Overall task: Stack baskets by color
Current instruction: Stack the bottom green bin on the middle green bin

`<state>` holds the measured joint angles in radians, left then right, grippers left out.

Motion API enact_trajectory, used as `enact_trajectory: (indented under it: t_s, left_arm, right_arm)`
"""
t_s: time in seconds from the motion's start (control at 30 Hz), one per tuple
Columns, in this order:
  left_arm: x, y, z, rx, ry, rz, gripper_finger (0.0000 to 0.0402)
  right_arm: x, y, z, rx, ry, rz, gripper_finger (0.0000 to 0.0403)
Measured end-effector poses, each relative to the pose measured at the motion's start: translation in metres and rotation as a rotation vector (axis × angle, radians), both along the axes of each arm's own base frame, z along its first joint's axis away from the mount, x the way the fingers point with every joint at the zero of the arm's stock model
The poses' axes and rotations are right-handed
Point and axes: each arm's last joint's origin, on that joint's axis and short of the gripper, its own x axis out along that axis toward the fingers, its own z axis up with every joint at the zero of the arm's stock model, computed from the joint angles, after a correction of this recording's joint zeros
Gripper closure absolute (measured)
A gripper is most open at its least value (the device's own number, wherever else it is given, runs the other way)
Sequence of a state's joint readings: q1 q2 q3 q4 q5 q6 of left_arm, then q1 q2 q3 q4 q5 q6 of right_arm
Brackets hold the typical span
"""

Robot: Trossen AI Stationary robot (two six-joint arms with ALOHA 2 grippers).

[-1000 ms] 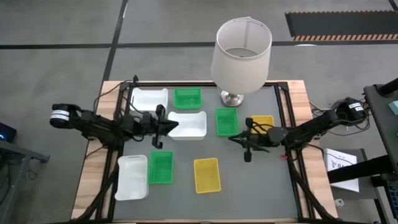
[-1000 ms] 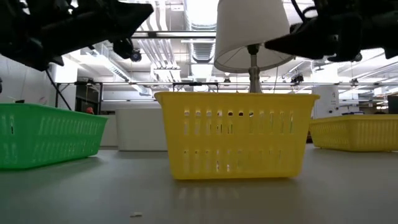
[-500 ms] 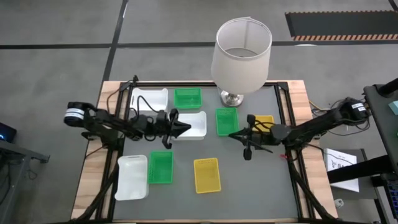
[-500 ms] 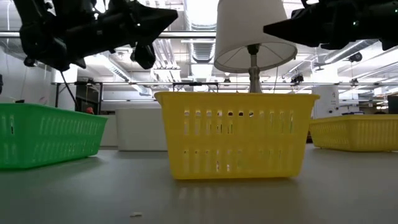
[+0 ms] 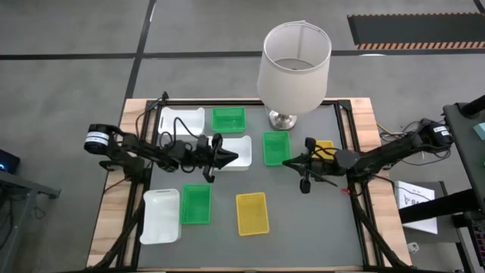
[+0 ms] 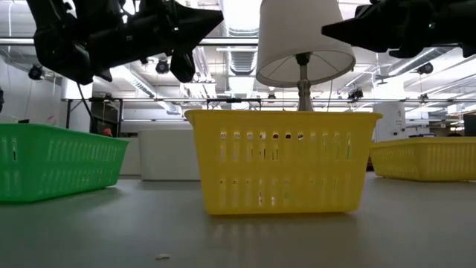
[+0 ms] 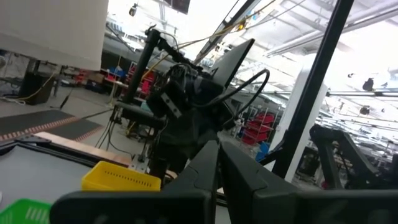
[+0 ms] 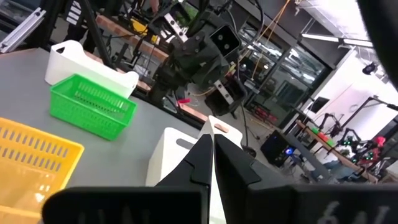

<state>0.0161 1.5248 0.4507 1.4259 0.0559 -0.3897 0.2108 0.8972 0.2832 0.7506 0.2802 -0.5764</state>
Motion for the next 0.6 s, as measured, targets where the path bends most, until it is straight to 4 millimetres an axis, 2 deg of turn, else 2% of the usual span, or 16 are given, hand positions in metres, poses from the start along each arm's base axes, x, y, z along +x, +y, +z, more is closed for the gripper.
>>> enact_trajectory:
  t_s: [0.6]
  left_arm:
    - [0.0011, -0.0012, -0.0036, 0.0, 0.027, 0.001, 0.04]
  right_arm:
    - [0.0001, -0.0001, -0.0006, -0.011, 0.007, -0.001, 0.0394]
